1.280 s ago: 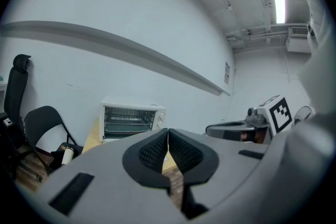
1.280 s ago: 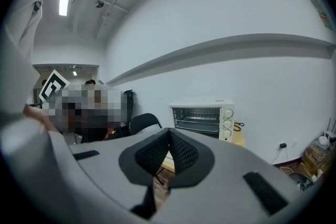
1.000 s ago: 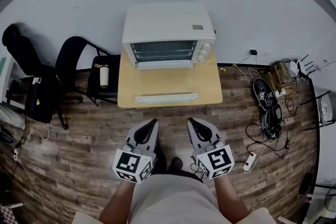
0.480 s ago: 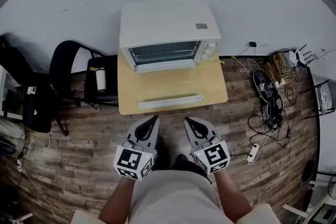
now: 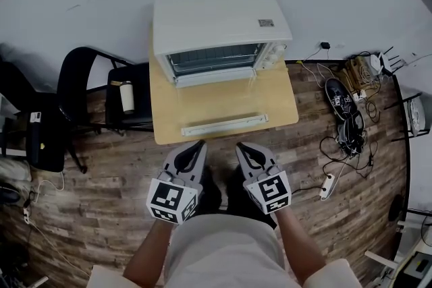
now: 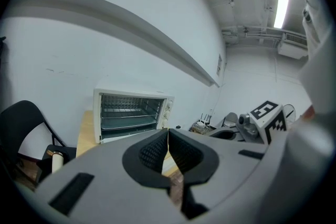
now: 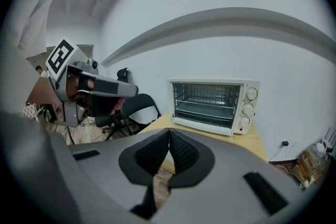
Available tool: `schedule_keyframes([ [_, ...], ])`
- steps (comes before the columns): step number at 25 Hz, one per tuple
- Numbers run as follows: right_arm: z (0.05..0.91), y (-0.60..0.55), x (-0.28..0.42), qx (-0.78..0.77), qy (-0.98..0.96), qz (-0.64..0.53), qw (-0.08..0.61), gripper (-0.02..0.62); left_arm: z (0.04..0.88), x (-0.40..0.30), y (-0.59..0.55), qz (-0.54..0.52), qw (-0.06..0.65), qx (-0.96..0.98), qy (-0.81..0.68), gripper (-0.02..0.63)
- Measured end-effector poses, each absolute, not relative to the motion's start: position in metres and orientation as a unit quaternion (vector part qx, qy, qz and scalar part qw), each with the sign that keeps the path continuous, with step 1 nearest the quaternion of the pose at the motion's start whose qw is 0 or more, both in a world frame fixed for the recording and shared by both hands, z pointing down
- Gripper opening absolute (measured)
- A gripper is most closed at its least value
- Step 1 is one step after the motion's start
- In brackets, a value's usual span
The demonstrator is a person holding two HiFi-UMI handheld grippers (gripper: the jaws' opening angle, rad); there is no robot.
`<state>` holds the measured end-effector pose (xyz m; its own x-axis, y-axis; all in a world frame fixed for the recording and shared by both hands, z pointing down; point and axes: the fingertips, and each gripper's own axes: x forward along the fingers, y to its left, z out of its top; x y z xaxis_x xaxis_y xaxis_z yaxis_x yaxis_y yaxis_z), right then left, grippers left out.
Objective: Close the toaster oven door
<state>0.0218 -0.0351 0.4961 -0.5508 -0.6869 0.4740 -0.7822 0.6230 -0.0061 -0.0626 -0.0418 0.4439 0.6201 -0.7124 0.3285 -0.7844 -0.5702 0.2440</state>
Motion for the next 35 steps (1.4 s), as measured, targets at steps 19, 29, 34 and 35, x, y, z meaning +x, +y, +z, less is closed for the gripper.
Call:
schedule_keyframes([
  [19,0.586,-0.052,0.016,0.363,-0.872,0.068,0.321,0.018,0.483,-0.065,-0.048,0.124,0.212,0.868,-0.433,0.009],
  [29,0.635,-0.055,0.008,0.330,-0.860,0.014,0.389,0.048,0.499,-0.076,-0.050,0.136,0.218,0.859,-0.443,0.009],
  [34,0.657,-0.055,0.006,0.315,-0.854,-0.004,0.414,0.058,0.508,-0.079,-0.050,0.139,0.226,0.854,-0.448,0.009],
  [35,0.660,-0.055,0.006,0.313,-0.852,-0.009,0.419,0.067,0.509,-0.079,-0.049,0.140,0.228,0.853,-0.449,0.009],
])
